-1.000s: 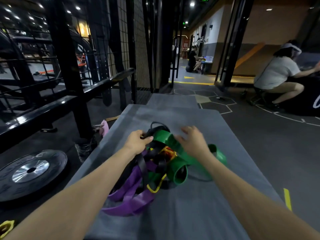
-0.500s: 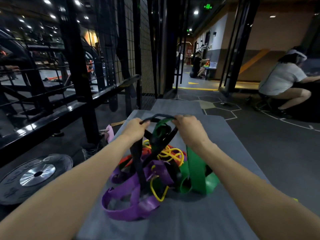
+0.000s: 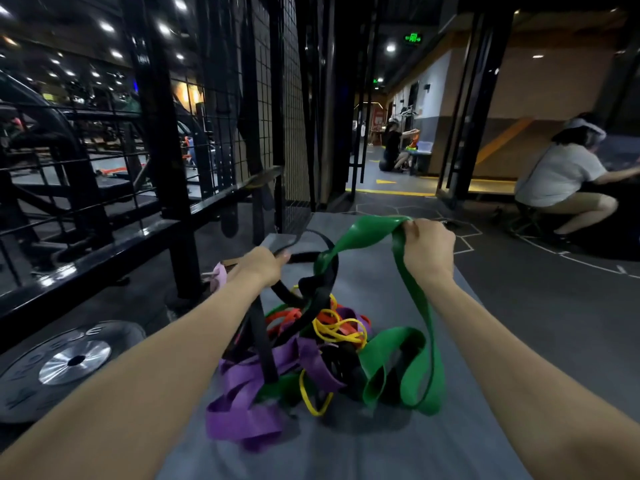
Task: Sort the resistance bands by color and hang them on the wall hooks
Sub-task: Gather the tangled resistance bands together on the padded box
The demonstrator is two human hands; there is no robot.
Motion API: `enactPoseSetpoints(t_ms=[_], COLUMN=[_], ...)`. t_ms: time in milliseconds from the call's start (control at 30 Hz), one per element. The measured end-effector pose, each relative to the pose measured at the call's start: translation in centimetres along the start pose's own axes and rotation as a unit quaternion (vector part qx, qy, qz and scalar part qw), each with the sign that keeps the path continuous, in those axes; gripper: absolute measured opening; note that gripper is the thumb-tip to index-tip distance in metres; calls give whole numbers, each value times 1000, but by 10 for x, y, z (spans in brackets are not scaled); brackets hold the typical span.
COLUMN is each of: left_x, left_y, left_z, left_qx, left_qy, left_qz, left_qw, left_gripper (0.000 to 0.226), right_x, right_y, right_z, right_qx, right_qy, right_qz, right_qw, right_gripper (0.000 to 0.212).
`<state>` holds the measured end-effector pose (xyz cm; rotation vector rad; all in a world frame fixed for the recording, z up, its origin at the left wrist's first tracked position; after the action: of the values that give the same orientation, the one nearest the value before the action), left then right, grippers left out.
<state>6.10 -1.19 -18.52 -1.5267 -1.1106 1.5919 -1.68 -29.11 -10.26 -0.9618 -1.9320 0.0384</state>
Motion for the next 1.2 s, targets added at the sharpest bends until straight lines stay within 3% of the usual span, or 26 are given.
enactPoseSetpoints(t_ms=[133,333,467,700,800,867,933,1067,1200], left_x=[-16,-63,-76,-74,-74,-67,-62,-67,-74], left_y=[32,66,95,105,102,103,107,112,107], left_z=[22,55,61,46,50,50,50,51,59], left_qx=[2,54,87,55,83,89,87,54,77], left_qy=[55,208,267,233,247,236,218,199,197], left_qz=[-53,76,-4,16,62,82,91,82,121], left_qw=[997,974,960,971,964,964,968,975,970], left_gripper=[65,69,86,51,33,25,23,39,31], right_x=[-13,-32,-25,-69,-123,-137,-125,-83,-80], right_y=[16,13,1,-37,-25,-9,11,64,76], right_z=[17,23,17,8,19,33,48,86,92], right_qx=[54,59,35,-31,41,137,225,399,359], right_qy=[5,12,-20,69,179,188,131,-2,-35], right_qz=[10,-1,-15,-32,29,125,170,130,102], right_qw=[998,998,999,997,983,965,951,908,927], right_gripper=[35,35,35,36,32,21,38,84,88])
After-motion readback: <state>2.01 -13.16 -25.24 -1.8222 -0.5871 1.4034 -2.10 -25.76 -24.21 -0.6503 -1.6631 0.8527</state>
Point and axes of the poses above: each hand's wrist, its own z-axis away from the middle knuckle, its own y-axis out of the palm, x = y × z, the point moved 8 cm from there along -z, towards the middle knuckle, and after that the axes turned 13 degrees about -z, right-handed, at the moved point
